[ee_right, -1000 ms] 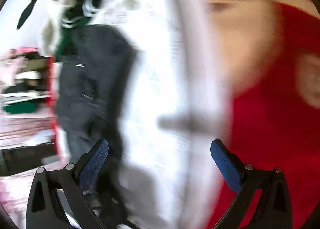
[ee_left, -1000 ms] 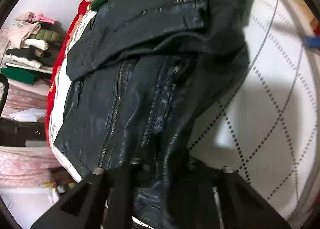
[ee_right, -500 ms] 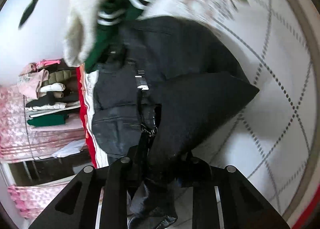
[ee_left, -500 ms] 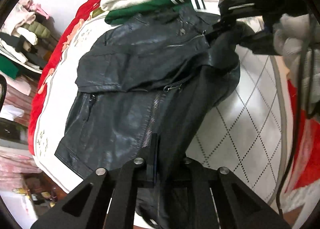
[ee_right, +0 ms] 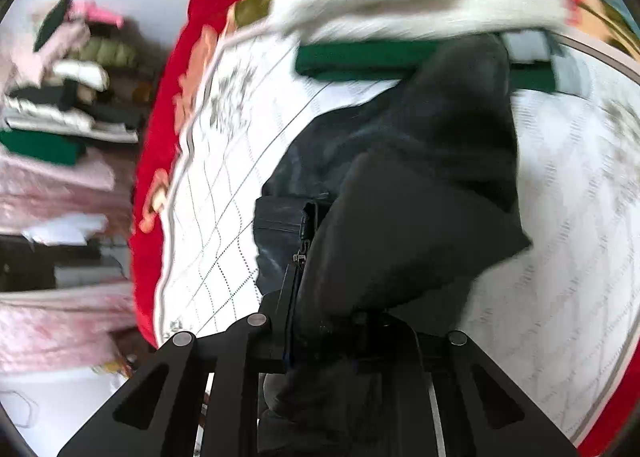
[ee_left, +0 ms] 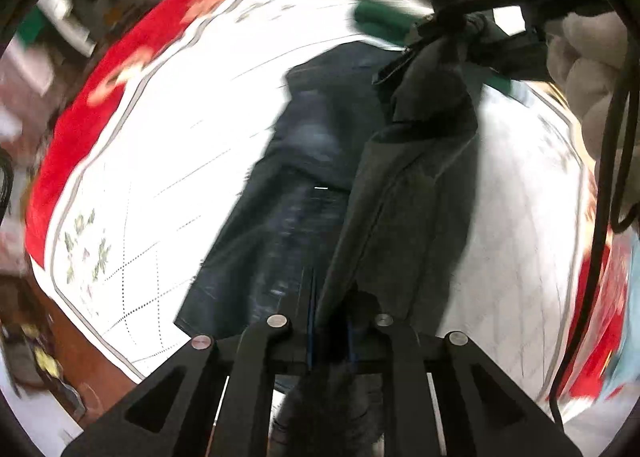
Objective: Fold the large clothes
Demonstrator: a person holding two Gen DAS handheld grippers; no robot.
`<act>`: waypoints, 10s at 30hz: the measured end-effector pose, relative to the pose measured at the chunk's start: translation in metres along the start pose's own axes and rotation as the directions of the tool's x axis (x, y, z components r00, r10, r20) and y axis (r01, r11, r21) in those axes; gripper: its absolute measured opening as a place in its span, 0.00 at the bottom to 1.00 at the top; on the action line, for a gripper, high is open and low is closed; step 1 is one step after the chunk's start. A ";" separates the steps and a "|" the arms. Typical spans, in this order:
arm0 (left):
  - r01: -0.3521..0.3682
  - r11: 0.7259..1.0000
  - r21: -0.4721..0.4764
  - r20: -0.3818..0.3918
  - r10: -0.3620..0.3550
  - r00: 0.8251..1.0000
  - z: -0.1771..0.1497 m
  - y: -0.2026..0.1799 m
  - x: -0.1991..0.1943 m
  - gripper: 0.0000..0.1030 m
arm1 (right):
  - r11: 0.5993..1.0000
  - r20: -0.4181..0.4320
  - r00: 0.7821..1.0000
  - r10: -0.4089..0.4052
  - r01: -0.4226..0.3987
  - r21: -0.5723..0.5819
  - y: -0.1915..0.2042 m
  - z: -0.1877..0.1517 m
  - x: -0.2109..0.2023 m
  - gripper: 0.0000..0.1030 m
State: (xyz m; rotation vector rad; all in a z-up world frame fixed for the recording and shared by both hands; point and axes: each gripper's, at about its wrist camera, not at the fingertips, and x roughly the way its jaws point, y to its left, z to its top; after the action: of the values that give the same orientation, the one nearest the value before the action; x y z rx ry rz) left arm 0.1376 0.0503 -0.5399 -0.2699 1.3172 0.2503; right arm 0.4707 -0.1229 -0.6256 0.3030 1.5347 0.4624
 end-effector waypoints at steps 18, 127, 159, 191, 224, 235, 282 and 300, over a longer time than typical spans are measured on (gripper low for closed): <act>-0.124 0.960 -0.249 -0.123 0.096 0.988 0.011 0.100 0.098 0.96 | 0.994 0.011 0.999 0.043 -0.044 0.096 -0.061 0.040 0.031 0.74; 0.087 0.996 -0.001 -0.039 -0.087 0.995 0.122 -0.188 0.165 1.00 | 0.863 0.490 0.822 0.291 -0.446 0.238 -0.226 -0.116 -0.170 0.24; -0.093 0.837 -0.539 0.134 0.195 0.972 0.025 0.101 -0.031 0.98 | 0.910 -0.260 0.901 0.347 -0.390 -0.138 0.058 -0.093 -0.064 0.78; -0.040 0.937 -0.346 -0.098 0.006 0.995 0.148 0.051 0.178 1.00 | 0.997 -0.276 0.961 0.023 -0.044 -0.071 0.006 0.010 0.068 0.19; -0.101 0.892 -0.441 -0.057 0.084 0.995 0.005 0.086 0.118 1.00 | 0.827 -0.418 0.736 0.532 -0.558 0.071 -0.050 -0.045 0.143 0.72; 0.187 0.605 -0.774 0.121 -0.149 0.981 -0.073 0.119 0.097 0.99 | 0.796 -0.270 0.750 0.604 -0.550 0.254 -0.090 -0.087 0.137 0.75; 0.427 0.842 -0.329 0.440 -0.263 0.859 0.439 -0.069 0.098 0.31 | 0.699 -0.026 0.705 0.708 -0.696 0.167 -0.042 0.400 0.018 0.51; 0.090 0.992 -0.090 0.349 -0.054 0.935 0.437 -0.098 0.071 0.97 | 0.995 0.179 0.980 0.082 -0.090 0.038 0.063 0.329 0.007 1.00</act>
State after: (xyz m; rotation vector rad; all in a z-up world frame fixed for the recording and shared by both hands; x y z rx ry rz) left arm 0.5865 0.1063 -0.5037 -0.3451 0.9440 0.2909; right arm 0.7916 -0.0320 -0.5939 0.4360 1.3635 0.4560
